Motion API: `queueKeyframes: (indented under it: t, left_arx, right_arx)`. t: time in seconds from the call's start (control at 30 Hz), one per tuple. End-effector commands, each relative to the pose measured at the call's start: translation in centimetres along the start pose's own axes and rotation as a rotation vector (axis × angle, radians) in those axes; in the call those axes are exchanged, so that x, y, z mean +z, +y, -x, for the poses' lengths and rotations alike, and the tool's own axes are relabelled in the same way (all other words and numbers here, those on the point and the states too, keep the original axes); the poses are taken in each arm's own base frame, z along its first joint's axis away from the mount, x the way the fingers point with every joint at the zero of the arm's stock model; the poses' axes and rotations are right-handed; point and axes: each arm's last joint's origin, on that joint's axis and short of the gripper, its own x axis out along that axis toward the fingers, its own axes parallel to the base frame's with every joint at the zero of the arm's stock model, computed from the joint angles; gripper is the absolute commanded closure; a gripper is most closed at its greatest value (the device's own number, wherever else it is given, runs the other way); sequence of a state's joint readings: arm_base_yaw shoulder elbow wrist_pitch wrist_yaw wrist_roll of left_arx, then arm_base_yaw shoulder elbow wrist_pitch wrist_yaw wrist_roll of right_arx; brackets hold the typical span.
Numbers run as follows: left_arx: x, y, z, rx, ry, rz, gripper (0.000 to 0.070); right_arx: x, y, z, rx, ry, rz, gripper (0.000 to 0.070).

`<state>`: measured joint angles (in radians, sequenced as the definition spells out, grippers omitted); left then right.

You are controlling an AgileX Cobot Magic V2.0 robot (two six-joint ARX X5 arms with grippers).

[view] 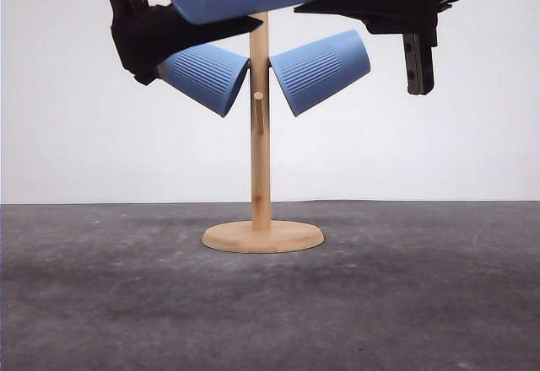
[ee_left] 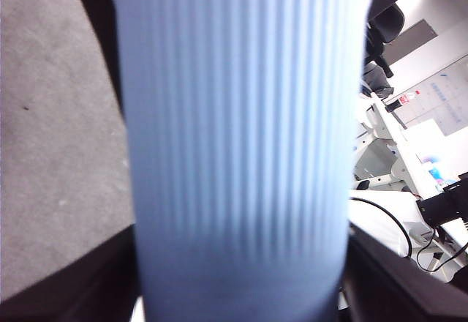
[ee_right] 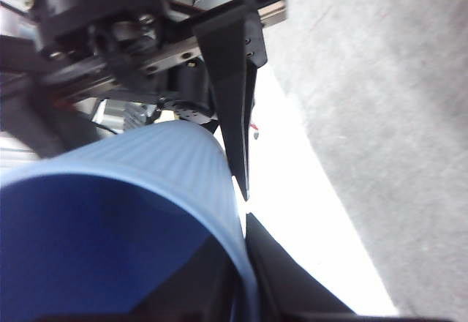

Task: Place three cups

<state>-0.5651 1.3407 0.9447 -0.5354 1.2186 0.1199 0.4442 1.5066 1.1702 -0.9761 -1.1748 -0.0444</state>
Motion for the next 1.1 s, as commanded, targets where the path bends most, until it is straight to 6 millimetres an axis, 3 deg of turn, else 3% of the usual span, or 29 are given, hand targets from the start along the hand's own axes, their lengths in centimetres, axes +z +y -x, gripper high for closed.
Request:
queueKeyframes:
  t: [0.0,0.2,0.37,0.7,1.07]
  left_arx:
    - [0.5,0.0,-0.2,-0.024,-0.004,-0.043,0.0313]
    - [0.5,0.0,-0.2,-0.024,-0.004,-0.043,0.0314]
    - [0.5,0.0,-0.2,-0.024,-0.004,-0.044,0.0313]
    - [0.5,0.0,-0.2,-0.013,-0.002,-0.038,0.0319]
    - [0.5,0.4,-0.1,0.109,0.005,0.049,0.0318]
  right_arx:
    - [0.5,0.1,-0.1,-0.01,0.0,0.008,0.0697]
    - [0.5,0.1,-0.1,-0.01,-0.001,0.016,0.0678]
    - [0.6,0.0,0.2,-0.013,-0.009,0.012,0.0466]
    - [0.6,-0.4,1.1,-0.024,-0.042,0.012,0.0458]
    - [0.5,-1.8,5.2,0.0,-0.187,-0.022,0.0443]
